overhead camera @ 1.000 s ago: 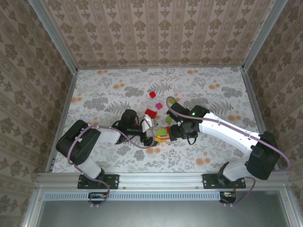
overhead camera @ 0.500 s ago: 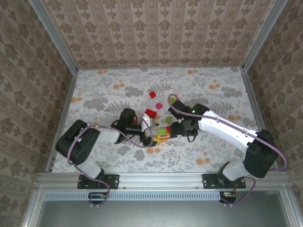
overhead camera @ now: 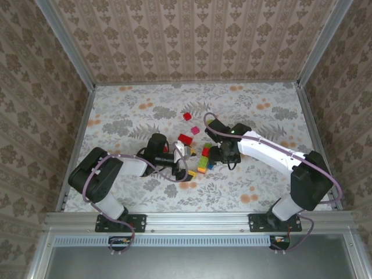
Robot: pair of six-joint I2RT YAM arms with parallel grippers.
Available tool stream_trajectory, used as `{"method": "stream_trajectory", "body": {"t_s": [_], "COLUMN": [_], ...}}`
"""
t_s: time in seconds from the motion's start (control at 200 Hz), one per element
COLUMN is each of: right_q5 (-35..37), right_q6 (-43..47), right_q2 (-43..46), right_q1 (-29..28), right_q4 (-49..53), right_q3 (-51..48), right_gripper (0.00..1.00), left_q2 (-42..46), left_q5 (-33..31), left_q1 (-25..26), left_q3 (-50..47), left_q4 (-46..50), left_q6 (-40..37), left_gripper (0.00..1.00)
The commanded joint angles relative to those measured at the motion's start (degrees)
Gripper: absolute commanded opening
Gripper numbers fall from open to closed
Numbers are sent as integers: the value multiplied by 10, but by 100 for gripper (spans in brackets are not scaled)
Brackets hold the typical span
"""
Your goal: Assemble a carrot with lego
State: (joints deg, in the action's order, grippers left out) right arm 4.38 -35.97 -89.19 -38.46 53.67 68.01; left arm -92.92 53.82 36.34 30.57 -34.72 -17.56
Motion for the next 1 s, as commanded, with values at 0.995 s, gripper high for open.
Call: {"method": "stream_trajectory", "body": {"t_s": [0.995], "right_q5": [45], "right_q6": [40], "right_q2": [-16], "right_q1": [33], "right_q4": [-1], "right_q3": [47], "right_gripper": [73], "left_q2": [-4], "left_q5": [0], "left_q1": [2], "left_q3": [11], "left_q4": [24], "left_q6": [-7], "left_gripper": [100]}}
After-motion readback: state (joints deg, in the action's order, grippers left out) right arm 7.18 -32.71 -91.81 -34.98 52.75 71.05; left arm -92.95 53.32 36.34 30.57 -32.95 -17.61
